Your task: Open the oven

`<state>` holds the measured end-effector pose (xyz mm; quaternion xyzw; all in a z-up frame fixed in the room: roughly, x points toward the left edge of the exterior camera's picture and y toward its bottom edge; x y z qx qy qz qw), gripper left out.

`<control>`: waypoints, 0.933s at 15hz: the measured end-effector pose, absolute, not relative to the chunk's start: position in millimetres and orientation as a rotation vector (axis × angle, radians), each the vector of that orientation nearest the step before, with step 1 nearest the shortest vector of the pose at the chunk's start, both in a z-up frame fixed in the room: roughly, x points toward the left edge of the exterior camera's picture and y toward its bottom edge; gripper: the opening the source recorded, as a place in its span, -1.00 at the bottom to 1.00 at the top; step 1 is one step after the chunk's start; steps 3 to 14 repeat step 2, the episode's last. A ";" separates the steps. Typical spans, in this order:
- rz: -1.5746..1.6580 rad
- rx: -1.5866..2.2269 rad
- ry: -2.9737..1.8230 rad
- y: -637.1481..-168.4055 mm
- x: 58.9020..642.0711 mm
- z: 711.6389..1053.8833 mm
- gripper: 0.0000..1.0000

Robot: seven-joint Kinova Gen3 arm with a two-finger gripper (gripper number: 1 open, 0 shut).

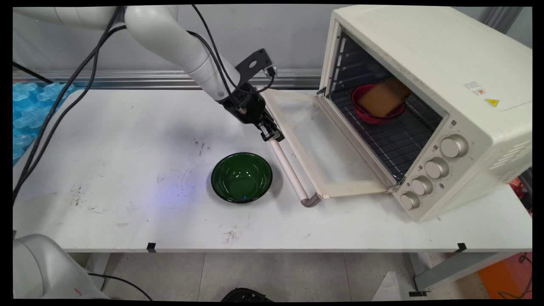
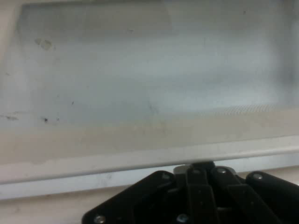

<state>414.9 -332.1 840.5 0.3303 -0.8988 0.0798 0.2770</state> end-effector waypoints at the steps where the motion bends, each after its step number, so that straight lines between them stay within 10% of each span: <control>1: 0.216 0.889 -2.415 -331.5 416.4 840.8 -1.00; 14: 0.217 0.890 -2.416 -331.1 417.3 841.5 -1.00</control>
